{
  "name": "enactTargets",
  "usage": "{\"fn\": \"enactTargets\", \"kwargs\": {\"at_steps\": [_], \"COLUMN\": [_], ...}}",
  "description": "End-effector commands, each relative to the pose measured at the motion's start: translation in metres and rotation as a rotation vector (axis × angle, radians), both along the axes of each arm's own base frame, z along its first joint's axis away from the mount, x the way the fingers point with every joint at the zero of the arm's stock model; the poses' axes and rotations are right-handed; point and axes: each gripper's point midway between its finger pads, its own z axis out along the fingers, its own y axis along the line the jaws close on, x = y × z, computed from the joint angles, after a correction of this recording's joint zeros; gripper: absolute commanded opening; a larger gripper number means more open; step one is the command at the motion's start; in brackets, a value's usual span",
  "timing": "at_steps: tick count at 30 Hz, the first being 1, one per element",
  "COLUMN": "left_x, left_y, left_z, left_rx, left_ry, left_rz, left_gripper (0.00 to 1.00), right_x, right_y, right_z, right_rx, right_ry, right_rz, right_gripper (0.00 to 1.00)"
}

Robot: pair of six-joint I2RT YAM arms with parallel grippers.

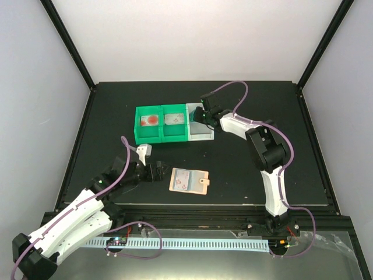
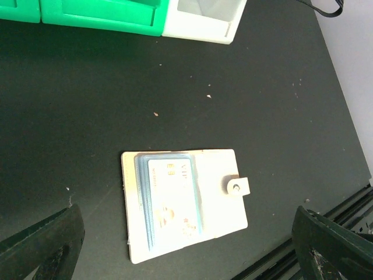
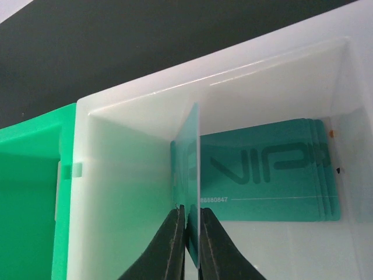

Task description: Take the credit cards out of the card holder

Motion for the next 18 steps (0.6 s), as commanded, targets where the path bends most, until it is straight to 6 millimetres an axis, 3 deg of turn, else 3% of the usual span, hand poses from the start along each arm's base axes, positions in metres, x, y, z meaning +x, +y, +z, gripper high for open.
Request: {"fn": "enactTargets", "kwargs": {"at_steps": [1,14,18], "left_x": [0.005,0.006,0.007], "left_y": [0.004,-0.005,-0.004], "left_z": [0.014,-0.012,-0.031], "left_rx": [-0.012,0.02,0.051], "left_ry": [-0.019,0.064,0.107], "left_rz": [0.039,0.005,0.015], "left_gripper": [0.99,0.99,0.99], "right_x": [0.005,0.008,0.005], "right_y": [-0.002,-0.008,-0.01], "right_z": [-0.002,0.018,0.025], "right_rx": [-0.005,-0.067,-0.075], "right_ry": [0.011,-0.017,-0.018], "right_rz": [-0.01,0.0,0.006], "right_gripper": [0.1,0.29,0.35]}}
